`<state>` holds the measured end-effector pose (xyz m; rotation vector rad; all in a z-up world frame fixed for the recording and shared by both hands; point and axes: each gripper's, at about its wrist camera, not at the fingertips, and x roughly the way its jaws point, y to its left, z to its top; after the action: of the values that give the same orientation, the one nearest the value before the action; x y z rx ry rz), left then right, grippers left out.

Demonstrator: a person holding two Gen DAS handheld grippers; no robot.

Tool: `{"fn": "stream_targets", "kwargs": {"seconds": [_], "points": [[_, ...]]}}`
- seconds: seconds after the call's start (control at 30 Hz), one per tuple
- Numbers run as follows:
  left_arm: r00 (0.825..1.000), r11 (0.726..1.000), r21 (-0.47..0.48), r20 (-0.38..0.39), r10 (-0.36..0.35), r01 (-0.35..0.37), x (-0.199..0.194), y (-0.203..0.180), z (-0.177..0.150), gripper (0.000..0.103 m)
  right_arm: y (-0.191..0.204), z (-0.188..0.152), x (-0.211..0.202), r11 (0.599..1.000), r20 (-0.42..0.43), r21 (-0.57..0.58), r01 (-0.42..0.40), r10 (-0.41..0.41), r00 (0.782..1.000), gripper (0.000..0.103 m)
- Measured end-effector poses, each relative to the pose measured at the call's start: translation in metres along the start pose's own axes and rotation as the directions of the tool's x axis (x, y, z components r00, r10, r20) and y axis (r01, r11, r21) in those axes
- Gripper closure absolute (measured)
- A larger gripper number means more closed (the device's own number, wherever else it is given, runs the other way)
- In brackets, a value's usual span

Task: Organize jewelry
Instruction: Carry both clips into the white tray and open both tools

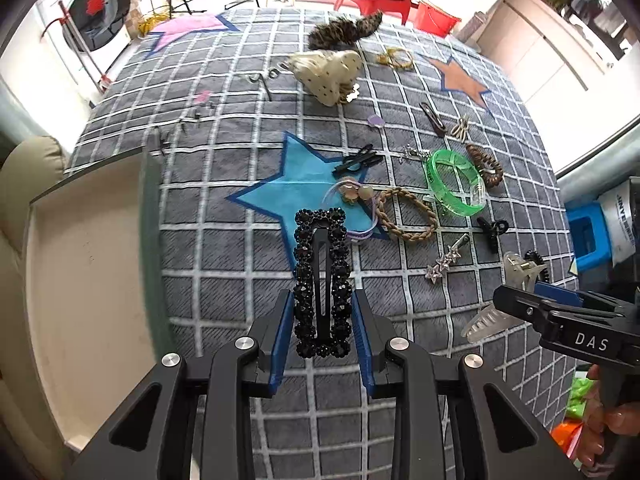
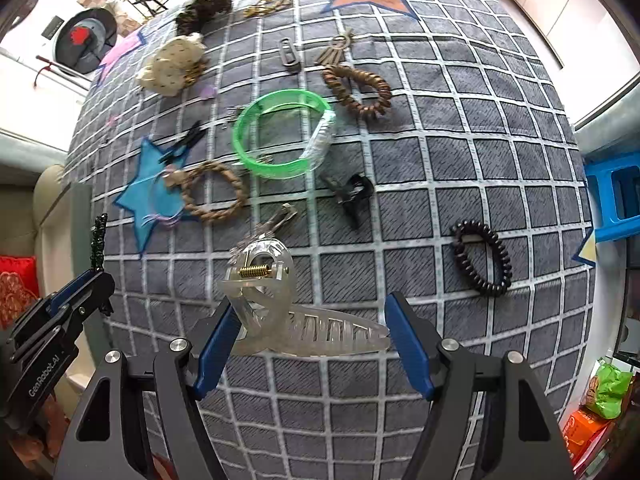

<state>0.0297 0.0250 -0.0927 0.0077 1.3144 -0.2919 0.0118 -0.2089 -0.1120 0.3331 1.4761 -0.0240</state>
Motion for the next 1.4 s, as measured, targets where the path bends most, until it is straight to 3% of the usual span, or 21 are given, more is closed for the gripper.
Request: {"fn": "stream_targets", "kwargs": {"seconds": [0.23,0.4,0.8,1.13,1.4], "points": [[0.999,0.998,-0.062,0.04,0.024,-0.022,-0.035,0.038,-0.024,0.072,0.048,-0.011,-0.008,0.995,-0.007,-0.086,-0.04,0.039,0.999,0.027],[0.996,0.989,-0.137,0.048,0.071,-0.064,-0.053,0.079,-0.043,0.072,0.11,-0.011,-0.006,0.977,-0.024,-0.197,-0.083,0.08,0.996,0.027],[0.981,0.926,-0.325,-0.027,0.194,-0.192,-0.054,0.187,-0.101,0.072,0.252,-0.033,0.014,0.882,-0.118,-0.436,-0.178,0.14,0.983,0.027],[0.972,0.903,-0.36,-0.103,0.211,-0.234,-0.023,0.229,-0.129,0.072,0.321,-0.052,0.068,0.829,-0.204,-0.536,-0.16,0.057,0.977,0.027],[0.965,0.905,-0.34,-0.145,0.219,-0.256,-0.001,0.226,-0.13,0.071,0.345,-0.058,0.101,0.798,-0.231,-0.593,-0.108,-0.041,0.972,0.027]]}}
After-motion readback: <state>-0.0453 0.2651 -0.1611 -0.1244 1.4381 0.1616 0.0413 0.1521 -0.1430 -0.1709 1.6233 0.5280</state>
